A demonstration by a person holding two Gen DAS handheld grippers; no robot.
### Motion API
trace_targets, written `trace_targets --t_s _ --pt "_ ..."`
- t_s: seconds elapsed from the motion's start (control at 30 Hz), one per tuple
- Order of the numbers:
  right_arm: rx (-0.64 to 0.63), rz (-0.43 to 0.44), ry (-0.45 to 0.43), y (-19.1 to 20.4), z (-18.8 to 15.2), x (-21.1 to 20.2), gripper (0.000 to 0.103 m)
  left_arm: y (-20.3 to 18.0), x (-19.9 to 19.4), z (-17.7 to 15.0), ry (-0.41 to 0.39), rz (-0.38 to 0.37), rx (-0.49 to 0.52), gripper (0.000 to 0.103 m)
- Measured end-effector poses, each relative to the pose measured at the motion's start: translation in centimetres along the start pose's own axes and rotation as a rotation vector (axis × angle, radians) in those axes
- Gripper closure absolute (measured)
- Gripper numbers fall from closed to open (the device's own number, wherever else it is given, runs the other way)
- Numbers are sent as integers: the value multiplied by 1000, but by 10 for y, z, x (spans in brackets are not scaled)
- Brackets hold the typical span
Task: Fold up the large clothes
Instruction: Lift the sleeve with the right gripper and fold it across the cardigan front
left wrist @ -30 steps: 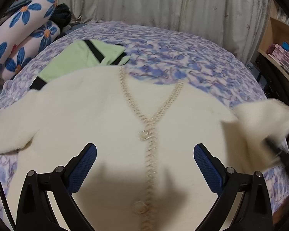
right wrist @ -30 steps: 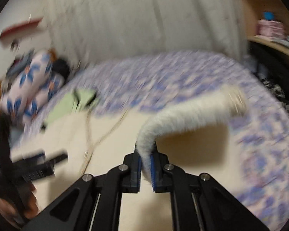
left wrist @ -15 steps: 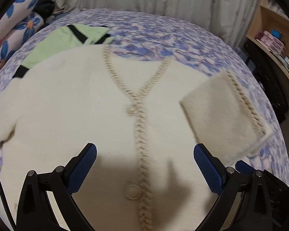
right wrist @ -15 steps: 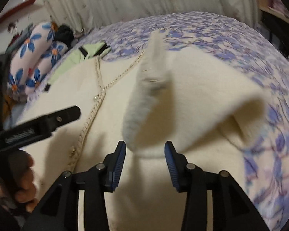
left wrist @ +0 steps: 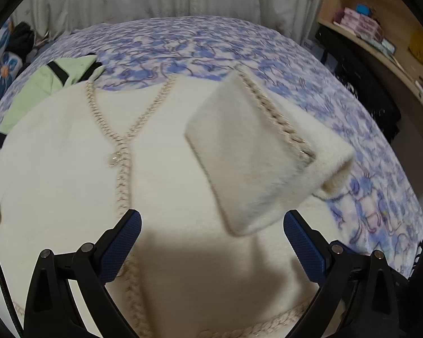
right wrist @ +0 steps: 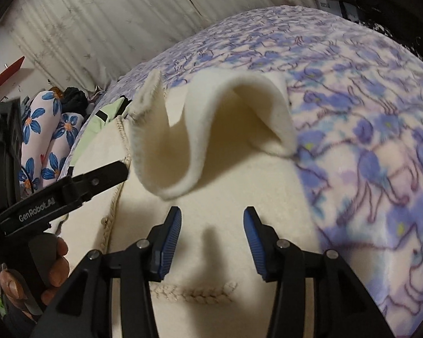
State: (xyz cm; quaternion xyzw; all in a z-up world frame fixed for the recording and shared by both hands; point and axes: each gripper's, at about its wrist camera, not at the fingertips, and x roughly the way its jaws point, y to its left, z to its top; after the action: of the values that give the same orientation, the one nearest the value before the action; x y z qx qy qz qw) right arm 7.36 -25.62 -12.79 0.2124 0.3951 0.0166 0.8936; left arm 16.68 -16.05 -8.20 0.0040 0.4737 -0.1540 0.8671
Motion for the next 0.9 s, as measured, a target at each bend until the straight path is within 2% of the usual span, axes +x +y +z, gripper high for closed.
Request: trace_targets --t_s 0.1,0.23,0.3,0.33,0.37,0.4,0.43,0.5,0.6,0.73,0.8,0.9 --pt "-4 -17 9 -2 -7 6 57 -14 7 5 0 11 29 3" --pt "11 -4 14 -7 -11 10 57 -32 14 17 -27 66 85 3" --pt "11 -2 11 -8 -11 9 57 -36 14 25 -54 99 105 13" --pt "9 -5 12 -8 -12 10 57 -37 13 30 -61 108 120 39" --pt "6 -9 12 -7 -12 10 57 -38 14 35 -54 92 137 75" --pt "2 -13 13 -6 -13 11 57 -38 15 40 -39 66 140 92" --pt "-3 -18 14 -6 -14 12 57 -36 14 44 -30 59 134 95" --pt "-12 -27 15 -4 -14 13 57 -31 8 51 -51 60 135 95" --pt "-21 -35 17 -3 -15 14 57 -16 -11 61 -124 79 149 95" --pt "-27 -39 23 -2 -16 16 57 29 -31 75 -182 115 91 95" --pt "-34 -46 26 -1 -16 17 57 61 -32 74 -177 147 46 95" --pt "-53 -64 31 3 -16 18 57 110 -15 65 -109 156 -51 91"
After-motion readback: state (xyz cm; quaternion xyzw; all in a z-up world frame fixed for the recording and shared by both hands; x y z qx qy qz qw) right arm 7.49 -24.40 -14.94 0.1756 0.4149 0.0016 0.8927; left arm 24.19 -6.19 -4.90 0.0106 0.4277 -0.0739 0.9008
